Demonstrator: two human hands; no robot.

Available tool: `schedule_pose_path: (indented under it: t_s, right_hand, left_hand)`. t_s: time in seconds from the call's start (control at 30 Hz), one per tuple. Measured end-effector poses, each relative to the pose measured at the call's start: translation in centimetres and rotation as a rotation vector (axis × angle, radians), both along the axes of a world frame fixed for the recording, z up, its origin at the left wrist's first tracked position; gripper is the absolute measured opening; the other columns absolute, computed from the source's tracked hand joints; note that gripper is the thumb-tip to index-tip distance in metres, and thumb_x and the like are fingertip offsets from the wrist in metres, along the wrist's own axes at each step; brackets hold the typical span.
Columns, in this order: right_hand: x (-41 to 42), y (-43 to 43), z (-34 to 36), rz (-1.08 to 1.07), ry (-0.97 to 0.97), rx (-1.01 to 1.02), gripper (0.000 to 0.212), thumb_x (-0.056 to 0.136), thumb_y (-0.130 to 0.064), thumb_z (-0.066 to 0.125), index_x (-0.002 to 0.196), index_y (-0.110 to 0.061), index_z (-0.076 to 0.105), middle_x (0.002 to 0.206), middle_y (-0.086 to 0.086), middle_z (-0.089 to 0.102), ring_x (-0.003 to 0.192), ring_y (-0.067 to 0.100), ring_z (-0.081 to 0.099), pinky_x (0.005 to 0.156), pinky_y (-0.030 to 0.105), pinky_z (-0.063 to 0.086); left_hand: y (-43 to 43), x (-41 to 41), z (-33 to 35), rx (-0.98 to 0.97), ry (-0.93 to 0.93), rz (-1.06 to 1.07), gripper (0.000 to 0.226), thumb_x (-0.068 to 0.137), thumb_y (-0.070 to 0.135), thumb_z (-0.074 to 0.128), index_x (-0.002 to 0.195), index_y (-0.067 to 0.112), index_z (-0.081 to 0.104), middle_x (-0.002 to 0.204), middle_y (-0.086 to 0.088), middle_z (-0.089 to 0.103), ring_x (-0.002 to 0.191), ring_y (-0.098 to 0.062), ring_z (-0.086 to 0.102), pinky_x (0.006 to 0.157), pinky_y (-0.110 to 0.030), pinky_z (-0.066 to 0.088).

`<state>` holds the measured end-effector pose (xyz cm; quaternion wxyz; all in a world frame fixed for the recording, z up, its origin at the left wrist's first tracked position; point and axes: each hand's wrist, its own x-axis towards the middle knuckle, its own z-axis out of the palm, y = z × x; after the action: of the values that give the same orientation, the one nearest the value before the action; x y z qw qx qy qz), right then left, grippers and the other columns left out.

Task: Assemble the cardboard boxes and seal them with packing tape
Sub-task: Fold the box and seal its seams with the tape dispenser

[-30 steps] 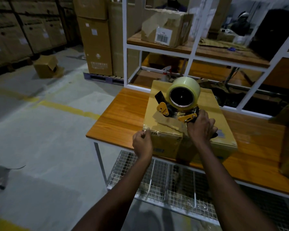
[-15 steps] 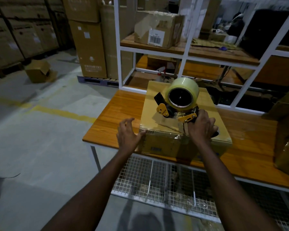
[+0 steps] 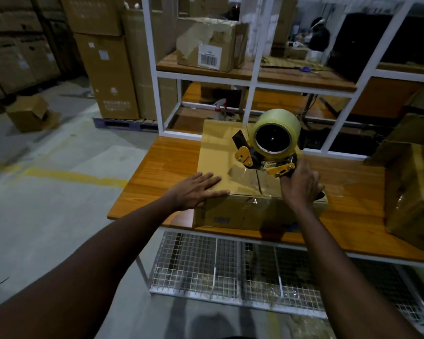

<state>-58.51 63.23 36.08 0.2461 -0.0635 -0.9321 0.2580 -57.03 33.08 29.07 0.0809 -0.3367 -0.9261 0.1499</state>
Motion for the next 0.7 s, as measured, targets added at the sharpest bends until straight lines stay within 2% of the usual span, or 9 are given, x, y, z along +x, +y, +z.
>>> schedule_pose_path:
  t_s: [0.17, 0.23, 0.27, 0.33, 0.43, 0.5, 0.57, 0.63, 0.7]
  right_hand:
    - [-0.2, 1.1, 0.5, -0.056, -0.008, -0.004, 0.029, 0.090, -0.023, 0.062, 0.115, -0.014, 0.053, 0.118, 0.011, 0.060, 0.116, 0.038, 0.046, 0.092, 0.050, 0.034]
    - [0.0, 1.5, 0.7, -0.072, -0.002, -0.002, 0.027, 0.090, -0.023, 0.062, 0.113, -0.013, 0.053, 0.117, 0.012, 0.060, 0.115, 0.038, 0.046, 0.092, 0.050, 0.034]
    - [0.1, 1.8, 0.8, -0.077, 0.004, -0.002, 0.026, 0.091, -0.023, 0.061, 0.113, -0.012, 0.053, 0.116, 0.012, 0.060, 0.115, 0.039, 0.046, 0.092, 0.050, 0.034]
    - [0.2, 2.3, 1.0, -0.088, 0.013, -0.008, 0.025, 0.092, -0.024, 0.060, 0.112, -0.012, 0.053, 0.116, 0.012, 0.059, 0.114, 0.039, 0.046, 0.091, 0.049, 0.033]
    - [0.4, 3.0, 1.4, -0.106, 0.030, -0.030, 0.024, 0.091, -0.023, 0.060, 0.111, -0.011, 0.053, 0.116, 0.012, 0.059, 0.114, 0.038, 0.046, 0.091, 0.049, 0.032]
    - [0.4, 3.4, 1.7, -0.125, 0.036, -0.052, 0.024, 0.091, -0.022, 0.059, 0.111, -0.010, 0.052, 0.116, 0.013, 0.059, 0.115, 0.039, 0.046, 0.092, 0.049, 0.032]
    - [0.5, 4.0, 1.8, -0.147, 0.033, -0.062, 0.025, 0.090, -0.021, 0.059, 0.112, -0.010, 0.052, 0.118, 0.013, 0.058, 0.117, 0.040, 0.045, 0.095, 0.052, 0.032]
    - [0.5, 4.7, 1.7, -0.166, 0.027, -0.062, 0.026, 0.090, -0.020, 0.060, 0.112, -0.010, 0.052, 0.119, 0.013, 0.057, 0.119, 0.041, 0.044, 0.100, 0.056, 0.032]
    - [0.5, 5.3, 1.4, -0.184, 0.028, -0.066, 0.027, 0.090, -0.021, 0.061, 0.113, -0.011, 0.052, 0.120, 0.013, 0.057, 0.120, 0.041, 0.044, 0.102, 0.057, 0.032]
  left_hand:
    - [-0.3, -0.4, -0.4, -0.052, 0.040, -0.074, 0.081, 0.097, 0.060, 0.040, 0.151, 0.047, -0.018, 0.163, -0.022, 0.010, 0.145, -0.046, 0.022, 0.113, -0.058, 0.032]
    - [-0.4, -0.6, 0.1, -0.076, 0.022, -0.123, 0.077, 0.094, 0.066, 0.036, 0.154, 0.046, -0.008, 0.163, -0.021, 0.008, 0.143, -0.047, 0.026, 0.109, -0.059, 0.035]
    - [-0.4, -0.7, 0.4, -0.116, 0.020, -0.174, 0.076, 0.092, 0.068, 0.036, 0.155, 0.045, 0.000, 0.163, -0.019, 0.005, 0.143, -0.047, 0.025, 0.110, -0.060, 0.034]
    - [0.4, -0.8, 1.0, -0.216, 0.047, -0.324, 0.075, 0.089, 0.069, 0.033, 0.155, 0.043, 0.010, 0.165, -0.013, -0.004, 0.147, -0.045, 0.015, 0.116, -0.063, 0.019]
    - [3.4, -1.2, 2.2, -0.206, 0.114, -0.358, 0.081, 0.089, 0.065, 0.034, 0.157, 0.038, 0.001, 0.165, -0.010, -0.013, 0.150, -0.040, -0.005, 0.119, -0.061, -0.001]
    - [5.7, -1.8, 2.6, -0.146, 0.131, -0.276, 0.084, 0.090, 0.066, 0.036, 0.157, 0.035, -0.005, 0.165, -0.012, -0.014, 0.150, -0.040, -0.007, 0.118, -0.062, -0.001]
    - [7.0, -2.2, 1.9, -0.131, 0.118, -0.224, 0.090, 0.090, 0.068, 0.041, 0.157, 0.034, -0.009, 0.163, -0.013, -0.018, 0.150, -0.042, -0.005, 0.118, -0.065, 0.006]
    - [7.5, -1.9, 0.7, -0.194, 0.093, -0.197, 0.096, 0.088, 0.071, 0.045, 0.156, 0.033, -0.011, 0.161, -0.013, -0.024, 0.149, -0.044, -0.007, 0.117, -0.066, 0.011]
    - [7.7, -1.6, 0.0, -0.273, 0.130, -0.267, 0.095, 0.087, 0.072, 0.043, 0.157, 0.032, -0.008, 0.161, -0.011, -0.026, 0.148, -0.043, -0.013, 0.117, -0.066, 0.004]
